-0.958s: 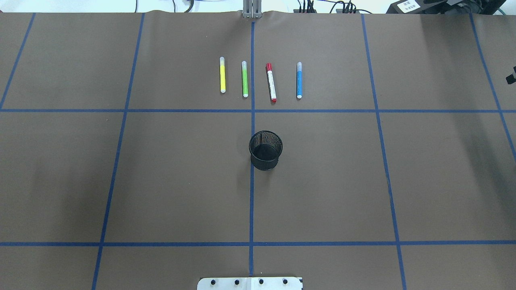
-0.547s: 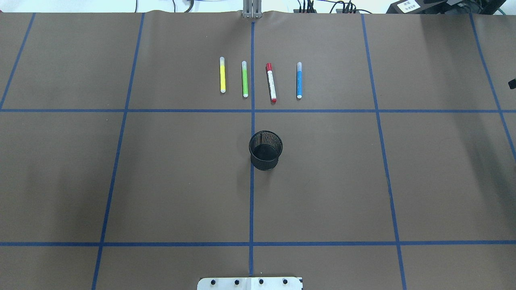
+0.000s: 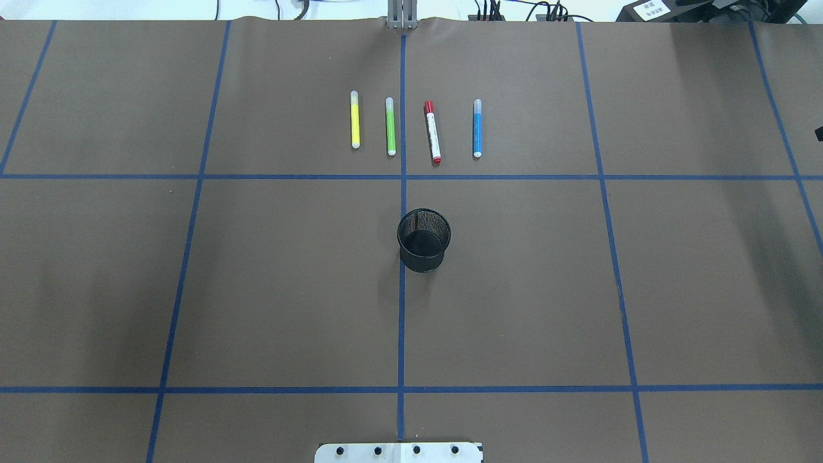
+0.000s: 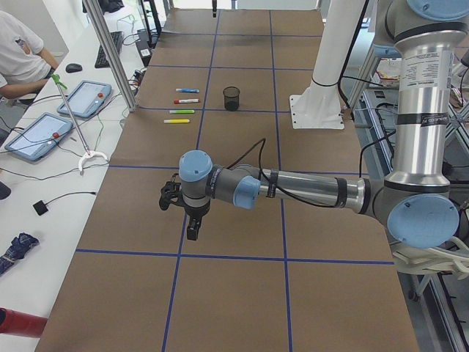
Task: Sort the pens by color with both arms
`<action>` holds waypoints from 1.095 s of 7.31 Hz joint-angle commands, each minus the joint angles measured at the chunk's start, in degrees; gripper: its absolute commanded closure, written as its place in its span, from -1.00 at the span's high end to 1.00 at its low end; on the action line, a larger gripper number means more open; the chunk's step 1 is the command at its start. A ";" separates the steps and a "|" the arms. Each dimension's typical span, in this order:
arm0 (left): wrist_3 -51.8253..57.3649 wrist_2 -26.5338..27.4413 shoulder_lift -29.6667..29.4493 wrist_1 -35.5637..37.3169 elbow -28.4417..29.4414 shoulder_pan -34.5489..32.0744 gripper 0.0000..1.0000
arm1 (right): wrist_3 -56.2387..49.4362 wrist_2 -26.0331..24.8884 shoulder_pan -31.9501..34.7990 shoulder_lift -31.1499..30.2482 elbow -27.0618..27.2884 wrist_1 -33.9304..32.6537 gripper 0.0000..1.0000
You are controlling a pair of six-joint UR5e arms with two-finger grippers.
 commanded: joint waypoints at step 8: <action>-0.04 -2.75 0.34 0.09 -0.48 -0.14 0.99 | -0.03 -5.02 0.80 -0.75 -0.29 0.10 1.00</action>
